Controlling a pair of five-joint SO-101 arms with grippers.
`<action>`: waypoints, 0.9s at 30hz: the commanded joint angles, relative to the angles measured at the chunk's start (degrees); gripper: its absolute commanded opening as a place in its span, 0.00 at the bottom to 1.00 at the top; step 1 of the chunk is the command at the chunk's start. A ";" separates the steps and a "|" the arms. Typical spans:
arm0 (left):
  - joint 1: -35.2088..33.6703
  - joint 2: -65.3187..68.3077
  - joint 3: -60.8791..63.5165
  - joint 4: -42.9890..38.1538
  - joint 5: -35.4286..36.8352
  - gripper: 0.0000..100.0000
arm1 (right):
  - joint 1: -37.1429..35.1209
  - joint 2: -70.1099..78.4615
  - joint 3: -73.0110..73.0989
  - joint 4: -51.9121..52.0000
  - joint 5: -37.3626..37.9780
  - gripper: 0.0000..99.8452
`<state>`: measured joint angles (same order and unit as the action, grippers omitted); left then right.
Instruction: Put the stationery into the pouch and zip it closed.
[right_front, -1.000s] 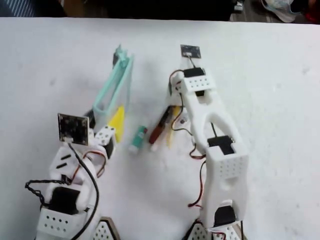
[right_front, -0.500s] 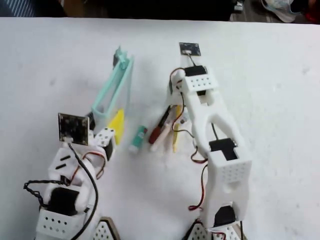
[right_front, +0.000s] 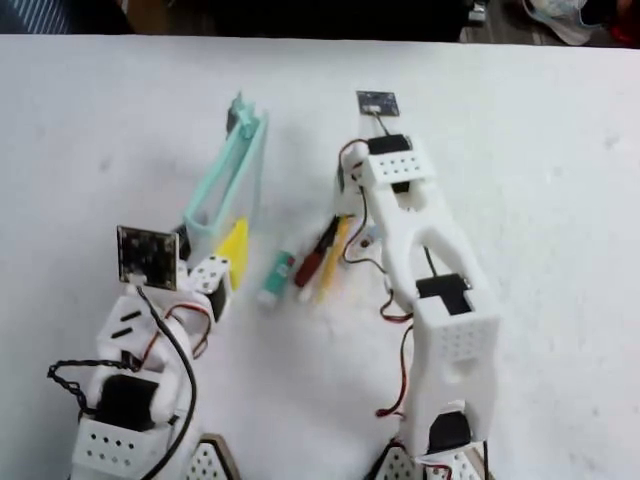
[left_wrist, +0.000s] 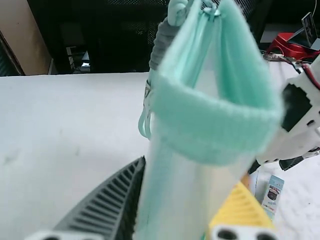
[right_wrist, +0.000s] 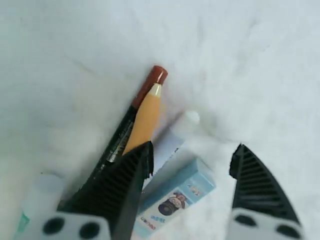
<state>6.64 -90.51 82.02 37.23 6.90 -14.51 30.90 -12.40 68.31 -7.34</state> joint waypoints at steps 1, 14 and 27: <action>0.31 0.22 -2.29 0.53 0.79 0.19 | -1.27 1.10 -3.69 -0.75 1.58 0.24; 0.31 0.22 -2.29 0.53 0.70 0.19 | -1.01 7.69 -6.51 0.22 1.49 0.15; 0.31 0.22 -2.29 0.53 0.70 0.19 | 1.36 4.70 -6.51 1.71 1.49 0.02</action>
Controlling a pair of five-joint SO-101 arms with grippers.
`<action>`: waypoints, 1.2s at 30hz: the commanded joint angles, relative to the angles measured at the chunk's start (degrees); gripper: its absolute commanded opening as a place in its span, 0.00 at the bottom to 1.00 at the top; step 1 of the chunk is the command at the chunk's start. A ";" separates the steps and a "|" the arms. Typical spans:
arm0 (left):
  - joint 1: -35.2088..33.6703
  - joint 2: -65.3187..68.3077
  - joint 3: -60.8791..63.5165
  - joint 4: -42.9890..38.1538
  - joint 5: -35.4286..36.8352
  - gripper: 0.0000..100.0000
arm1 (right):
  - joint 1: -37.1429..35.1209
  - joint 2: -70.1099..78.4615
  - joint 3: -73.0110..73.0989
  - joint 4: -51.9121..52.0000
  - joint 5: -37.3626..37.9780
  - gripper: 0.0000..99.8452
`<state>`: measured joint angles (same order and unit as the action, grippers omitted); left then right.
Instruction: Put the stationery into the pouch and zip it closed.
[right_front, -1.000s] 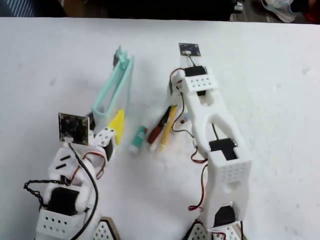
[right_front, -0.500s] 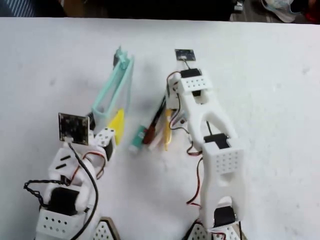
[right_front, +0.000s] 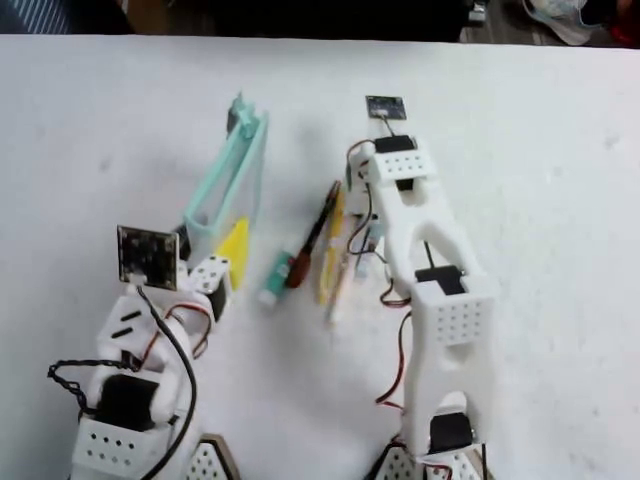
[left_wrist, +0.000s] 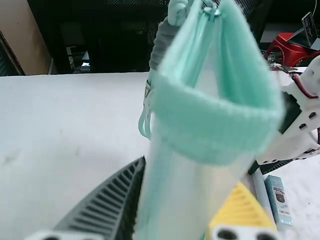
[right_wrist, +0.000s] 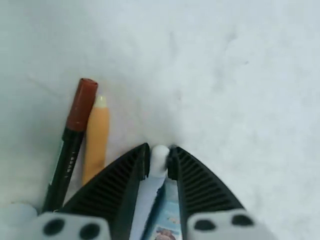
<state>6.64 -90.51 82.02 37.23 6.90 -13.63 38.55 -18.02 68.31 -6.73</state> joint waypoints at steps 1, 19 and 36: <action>0.31 0.22 -2.29 0.53 0.70 0.19 | 1.01 -4.53 -0.88 2.51 0.88 0.02; 0.75 0.22 -2.29 0.88 -0.53 0.20 | 2.15 -33.54 -0.70 5.14 1.41 0.02; 0.84 0.22 -2.29 0.97 -2.73 0.23 | -8.57 -71.25 -0.88 -5.41 1.49 0.02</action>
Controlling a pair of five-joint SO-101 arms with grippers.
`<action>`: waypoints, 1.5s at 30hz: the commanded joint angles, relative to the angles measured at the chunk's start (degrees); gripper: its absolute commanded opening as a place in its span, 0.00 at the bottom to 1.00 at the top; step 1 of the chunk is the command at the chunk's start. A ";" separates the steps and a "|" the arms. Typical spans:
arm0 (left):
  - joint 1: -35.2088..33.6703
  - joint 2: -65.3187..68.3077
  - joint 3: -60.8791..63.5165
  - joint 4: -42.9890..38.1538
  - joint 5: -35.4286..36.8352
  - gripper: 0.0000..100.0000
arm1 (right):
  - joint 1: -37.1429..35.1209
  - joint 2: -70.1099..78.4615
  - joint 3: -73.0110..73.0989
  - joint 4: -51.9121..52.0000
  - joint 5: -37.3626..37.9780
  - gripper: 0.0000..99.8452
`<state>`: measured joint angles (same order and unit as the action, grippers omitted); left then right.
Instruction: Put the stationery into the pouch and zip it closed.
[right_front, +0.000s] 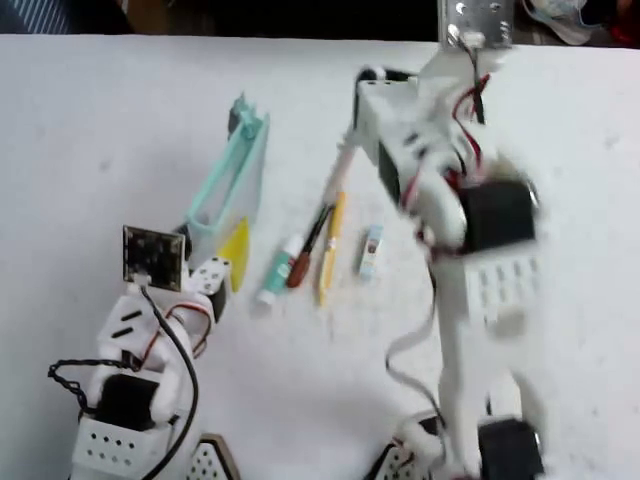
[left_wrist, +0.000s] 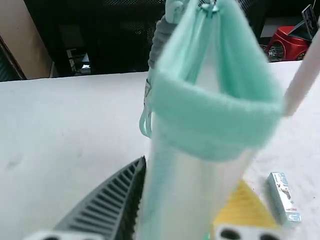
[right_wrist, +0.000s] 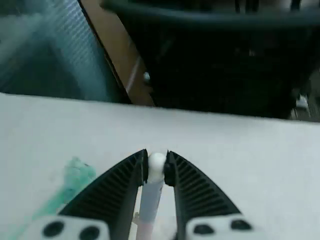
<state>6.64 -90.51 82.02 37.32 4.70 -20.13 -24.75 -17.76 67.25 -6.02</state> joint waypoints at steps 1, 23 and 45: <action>0.84 0.22 -2.29 0.88 -0.53 0.23 | -2.95 -9.98 -1.14 -5.76 0.79 0.02; 0.84 0.22 -2.29 0.79 -0.44 0.23 | -19.12 -10.15 -0.70 -3.56 0.79 0.02; 0.84 0.22 -2.29 0.79 -0.44 0.23 | -19.56 -4.00 -0.70 1.89 9.67 0.31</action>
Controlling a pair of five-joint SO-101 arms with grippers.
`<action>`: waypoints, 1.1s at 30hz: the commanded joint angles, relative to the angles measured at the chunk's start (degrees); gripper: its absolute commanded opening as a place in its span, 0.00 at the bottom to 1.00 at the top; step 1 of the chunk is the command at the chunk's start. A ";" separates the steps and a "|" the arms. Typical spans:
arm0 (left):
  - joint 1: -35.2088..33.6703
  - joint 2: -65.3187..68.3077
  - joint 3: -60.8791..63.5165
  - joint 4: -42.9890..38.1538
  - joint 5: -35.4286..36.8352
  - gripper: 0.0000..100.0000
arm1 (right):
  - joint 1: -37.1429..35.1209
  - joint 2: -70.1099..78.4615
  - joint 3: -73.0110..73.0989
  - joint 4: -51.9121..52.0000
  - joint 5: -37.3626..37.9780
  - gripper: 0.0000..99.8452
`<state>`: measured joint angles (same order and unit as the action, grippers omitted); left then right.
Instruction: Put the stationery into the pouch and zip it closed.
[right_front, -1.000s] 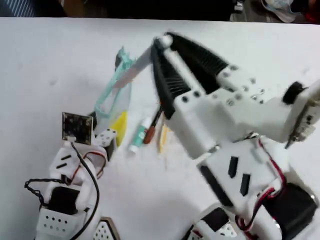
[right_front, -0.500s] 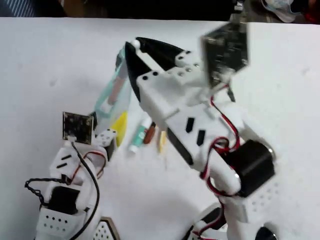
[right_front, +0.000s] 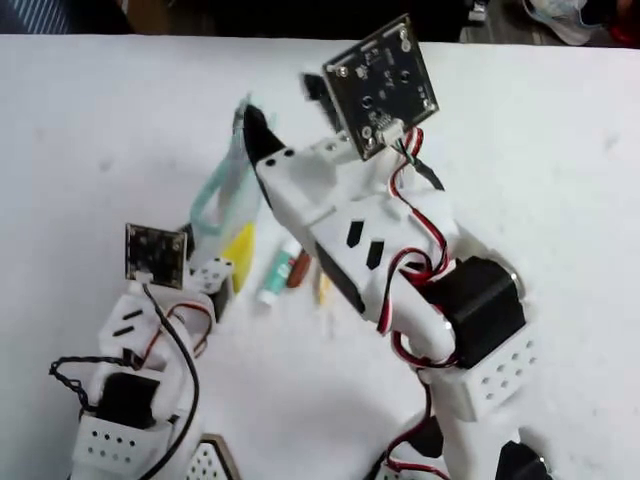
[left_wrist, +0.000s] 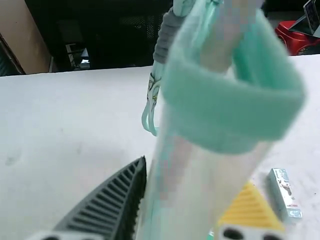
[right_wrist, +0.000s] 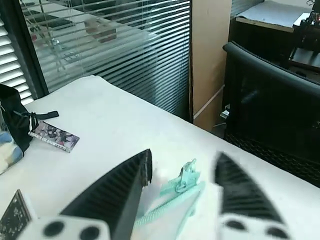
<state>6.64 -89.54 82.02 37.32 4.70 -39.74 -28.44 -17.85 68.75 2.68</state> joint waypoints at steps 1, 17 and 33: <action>0.84 -0.75 -2.29 0.79 -0.44 0.23 | 0.04 -0.22 -0.62 0.66 0.97 0.31; 0.66 -0.75 -2.29 0.79 -0.44 0.23 | 0.40 0.04 -0.53 0.66 0.97 0.26; 0.40 -0.75 -2.37 0.79 -0.53 0.20 | 15.78 2.33 11.25 0.57 0.88 0.26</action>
<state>6.64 -89.54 82.02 37.32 4.70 -26.29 -26.24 -8.00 71.12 3.03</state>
